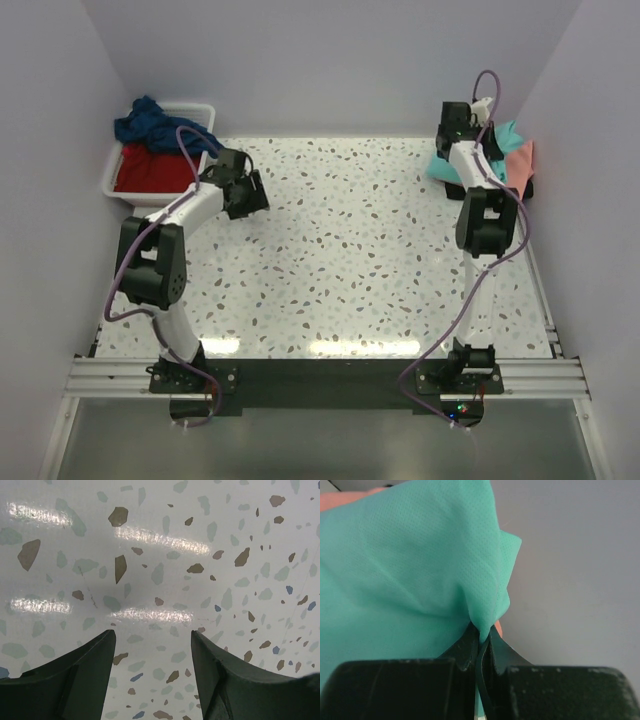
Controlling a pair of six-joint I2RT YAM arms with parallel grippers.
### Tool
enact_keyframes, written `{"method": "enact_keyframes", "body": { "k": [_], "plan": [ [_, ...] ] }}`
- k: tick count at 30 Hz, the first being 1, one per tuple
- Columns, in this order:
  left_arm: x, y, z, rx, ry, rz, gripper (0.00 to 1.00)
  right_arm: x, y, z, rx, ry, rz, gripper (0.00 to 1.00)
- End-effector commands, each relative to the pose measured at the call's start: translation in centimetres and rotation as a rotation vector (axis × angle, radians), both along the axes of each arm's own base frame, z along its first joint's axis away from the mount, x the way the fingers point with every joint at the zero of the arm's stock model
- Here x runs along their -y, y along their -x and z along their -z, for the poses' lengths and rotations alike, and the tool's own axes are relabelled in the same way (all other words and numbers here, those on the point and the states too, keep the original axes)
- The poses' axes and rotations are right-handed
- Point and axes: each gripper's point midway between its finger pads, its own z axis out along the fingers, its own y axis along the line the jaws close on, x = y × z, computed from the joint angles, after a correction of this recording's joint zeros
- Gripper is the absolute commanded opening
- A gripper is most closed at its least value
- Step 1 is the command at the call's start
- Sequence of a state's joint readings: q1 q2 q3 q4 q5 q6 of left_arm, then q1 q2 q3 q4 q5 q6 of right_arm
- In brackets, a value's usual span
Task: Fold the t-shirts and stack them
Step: Neatly place the folded tshirt to the corner
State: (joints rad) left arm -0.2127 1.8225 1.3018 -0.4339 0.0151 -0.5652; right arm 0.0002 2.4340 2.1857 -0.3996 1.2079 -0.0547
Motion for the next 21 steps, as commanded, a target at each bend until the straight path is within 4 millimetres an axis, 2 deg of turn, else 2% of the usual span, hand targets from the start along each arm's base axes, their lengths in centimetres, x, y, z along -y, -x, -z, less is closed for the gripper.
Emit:
{"method": "enact_keyframes", "body": {
  "k": [1,7,10,12,13,15,16,21],
  "plan": [
    [1.0,-1.5,-1.2,0.032,0.011,0.001,0.66,2.0,1.0,-1.8,0.102,-0.002,0.058,0.00],
    [1.8,-1.6,-1.1,0.023,0.010,0.006,0.66,2.3,0.3,-3.1,0.131,0.026,0.057,0.00],
    [2.1,-1.5,-1.1,0.022,0.013,0.009,0.66,2.4,0.1,-3.1,0.103,0.043,0.073,0.00],
    [2.1,-1.5,-1.1,0.022,0.013,0.007,0.66,2.5,0.2,-2.9,0.101,0.043,0.078,0.10],
    [2.1,-1.5,-1.1,0.022,0.015,0.007,0.66,2.5,0.3,-3.0,0.104,0.045,0.081,0.31],
    [2.1,-1.5,-1.1,0.022,0.015,0.005,0.66,2.5,0.3,-3.0,0.100,0.047,0.081,0.41],
    [2.2,-1.5,-1.1,0.023,0.016,0.005,0.66,2.6,0.3,-3.0,0.098,0.048,0.082,0.49],
    [2.3,-1.5,-1.3,0.027,0.019,0.007,0.66,2.7,0.3,-3.8,0.106,0.067,0.092,0.61]
  ]
}}
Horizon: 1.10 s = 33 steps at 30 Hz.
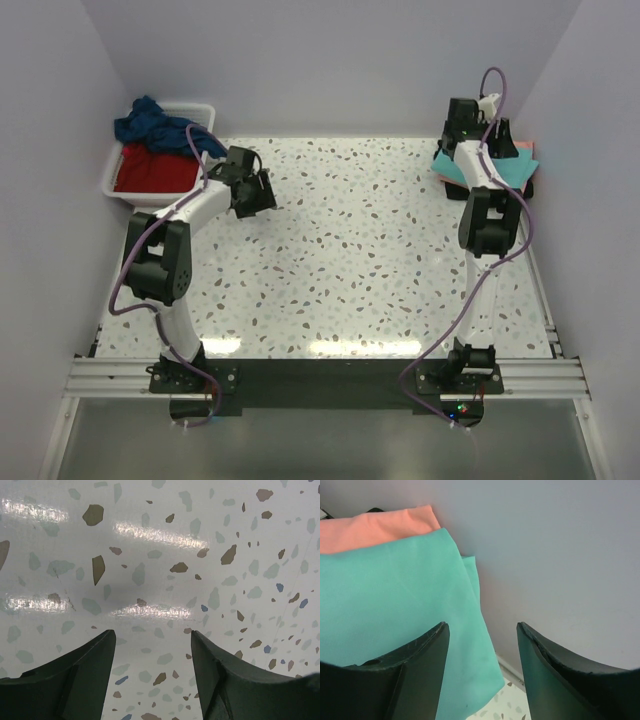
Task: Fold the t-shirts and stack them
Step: Neatly place the folded tshirt to the corner
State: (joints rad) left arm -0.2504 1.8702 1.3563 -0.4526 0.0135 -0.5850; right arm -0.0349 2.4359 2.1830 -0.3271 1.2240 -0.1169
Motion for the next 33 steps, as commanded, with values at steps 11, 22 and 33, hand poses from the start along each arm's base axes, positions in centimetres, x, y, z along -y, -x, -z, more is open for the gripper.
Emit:
{"method": "enact_keyframes", "body": {
  "k": [11,22,33],
  "plan": [
    [0.4,-0.7,-1.9,0.052,0.009,-0.005,0.66,-2.0,-0.5,-4.8,0.149,-0.051,-0.058,0.62],
    [0.9,-0.7,-3.5,0.120,0.008,0.039,0.67,-14.0,0.7,-5.2,0.156,-0.262,-0.339,0.61],
    [1.7,-0.6,-4.3,0.173,0.008,0.109,0.67,-24.0,7.2,-6.9,0.113,-0.439,-0.663,0.64]
  ]
}}
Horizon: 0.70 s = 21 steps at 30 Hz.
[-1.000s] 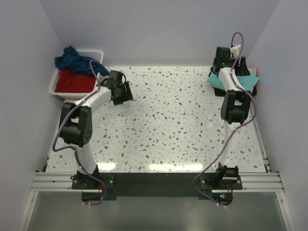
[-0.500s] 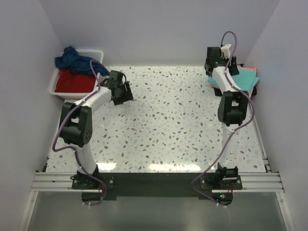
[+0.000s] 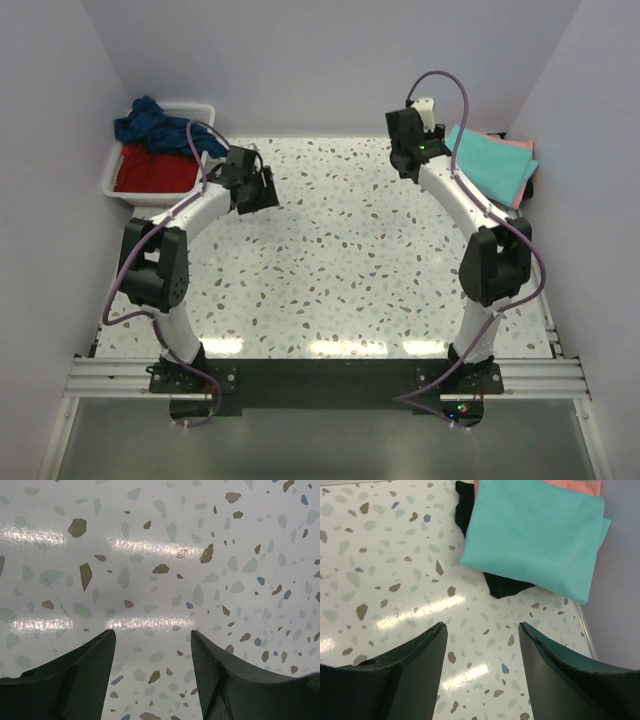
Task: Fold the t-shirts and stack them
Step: Neatly place the folded tshirt to the corner
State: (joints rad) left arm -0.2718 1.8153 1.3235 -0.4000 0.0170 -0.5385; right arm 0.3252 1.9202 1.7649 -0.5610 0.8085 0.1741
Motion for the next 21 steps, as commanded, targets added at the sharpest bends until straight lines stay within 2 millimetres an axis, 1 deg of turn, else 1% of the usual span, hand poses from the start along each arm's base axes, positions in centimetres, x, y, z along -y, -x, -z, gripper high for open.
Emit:
{"method": "enact_keyframes", "body": {
  "k": [1,3,4,5,7,8,9,10,11,12,13,14,16,17,20,21],
  "plan": [
    [1.0,-0.6,-2.7,0.097,0.013,0.054,0.66,-1.6,2.2,-3.1,0.051,-0.057,-0.091,0.64],
    [1.0,-0.4,-2.9,0.102,0.010,0.060,0.66,-2.1,2.7,-3.7,0.049,-0.070,-0.141,0.66],
    [1.1,-0.3,-3.0,0.107,0.011,0.064,0.66,-2.4,3.3,-5.0,0.068,-0.088,-0.178,0.67],
    [1.0,-0.2,-2.9,0.105,0.007,0.061,0.66,-2.9,3.6,-4.9,0.057,-0.105,-0.219,0.70],
    [1.0,0.0,-3.4,0.119,0.008,0.060,0.66,-3.6,4.6,-5.5,0.062,-0.131,-0.282,0.73],
    [0.7,0.2,-3.3,0.119,0.001,0.054,0.66,-4.3,4.9,-5.6,0.059,-0.161,-0.326,0.75],
    [0.6,0.3,-3.6,0.129,-0.001,0.052,0.67,-4.8,5.3,-5.6,0.059,-0.172,-0.352,0.75],
    [0.6,0.4,-3.7,0.131,-0.003,0.053,0.67,-4.9,5.7,-4.7,0.041,-0.179,-0.366,0.76],
    [0.3,0.6,-3.6,0.130,-0.011,0.049,0.67,-5.4,6.2,-5.3,0.062,-0.203,-0.395,0.76],
    [0.3,0.8,-3.8,0.135,-0.009,0.051,0.67,-5.6,6.4,-5.3,0.064,-0.218,-0.414,0.77],
    [0.3,0.8,-3.9,0.138,-0.011,0.054,0.67,-5.8,6.9,-4.7,0.052,-0.220,-0.435,0.77],
    [0.2,1.0,-3.9,0.137,-0.012,0.053,0.67,-5.9,7.1,-5.3,0.074,-0.226,-0.450,0.77],
    [0.1,1.2,-4.3,0.142,-0.013,0.055,0.67,-6.3,7.5,-5.3,0.071,-0.223,-0.490,0.77],
    [-0.4,1.2,-4.2,0.144,-0.033,0.036,0.67,-6.4,7.5,-6.0,0.090,-0.225,-0.508,0.78],
    [-1.0,1.3,-4.8,0.161,-0.053,0.009,0.67,-7.3,7.7,-6.7,0.095,-0.237,-0.569,0.79],
    [-1.3,1.4,-5.4,0.176,-0.056,0.000,0.67,-7.8,7.9,-7.1,0.100,-0.251,-0.601,0.79]
  ]
}}
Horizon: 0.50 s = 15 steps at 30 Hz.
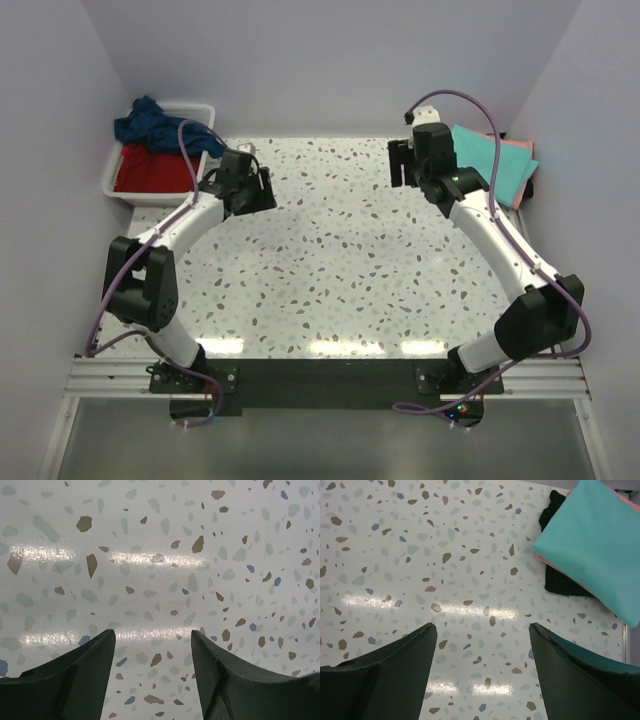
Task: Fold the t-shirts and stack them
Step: Neatly place the folded tshirt to the corner, then reset both grippers
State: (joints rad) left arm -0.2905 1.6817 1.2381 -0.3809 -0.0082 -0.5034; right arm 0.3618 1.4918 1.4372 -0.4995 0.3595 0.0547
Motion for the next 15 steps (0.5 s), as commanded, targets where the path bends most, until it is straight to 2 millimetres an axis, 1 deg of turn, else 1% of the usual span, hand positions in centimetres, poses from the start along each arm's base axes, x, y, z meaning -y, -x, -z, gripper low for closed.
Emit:
{"method": "enact_keyframes", "body": {
  "k": [1,3,4,6,7,9,10,13,14,15],
  "plan": [
    [-1.2,-0.4,-2.8,0.106,-0.038,-0.039,0.68,-2.4,0.3,-3.0,0.078,-0.063,-0.149,0.80],
    [-1.5,-0.4,-3.5,0.122,-0.040,-0.051,0.68,-2.9,0.6,-3.1,0.079,-0.091,-0.166,0.80],
    [-1.6,-0.5,-3.7,0.128,-0.042,-0.057,0.68,-3.3,0.8,-2.7,0.069,-0.107,-0.185,0.80],
    [-1.8,-0.4,-4.3,0.143,-0.044,-0.066,0.68,-3.7,1.3,-2.7,0.064,-0.145,-0.195,0.80],
    [-1.8,-0.4,-4.4,0.148,-0.044,-0.071,0.68,-4.4,1.6,-2.2,0.048,-0.168,-0.220,0.80],
    [-2.0,-0.5,-4.9,0.167,-0.044,-0.078,0.68,-4.8,2.0,-1.9,0.031,-0.208,-0.220,0.80],
    [-2.1,-0.6,-5.0,0.171,-0.048,-0.084,0.68,-5.0,2.4,-1.3,0.016,-0.221,-0.223,0.80],
    [-2.6,-0.9,-5.8,0.195,-0.055,-0.104,0.68,-5.9,3.3,-0.3,-0.021,-0.275,-0.240,0.79],
    [-2.9,-1.0,-5.8,0.196,-0.055,-0.112,0.69,-6.5,3.6,-0.1,-0.031,-0.291,-0.259,0.79],
    [-3.0,-1.2,-5.9,0.199,-0.052,-0.115,0.69,-6.8,3.9,0.6,-0.048,-0.305,-0.260,0.79]
  ]
}}
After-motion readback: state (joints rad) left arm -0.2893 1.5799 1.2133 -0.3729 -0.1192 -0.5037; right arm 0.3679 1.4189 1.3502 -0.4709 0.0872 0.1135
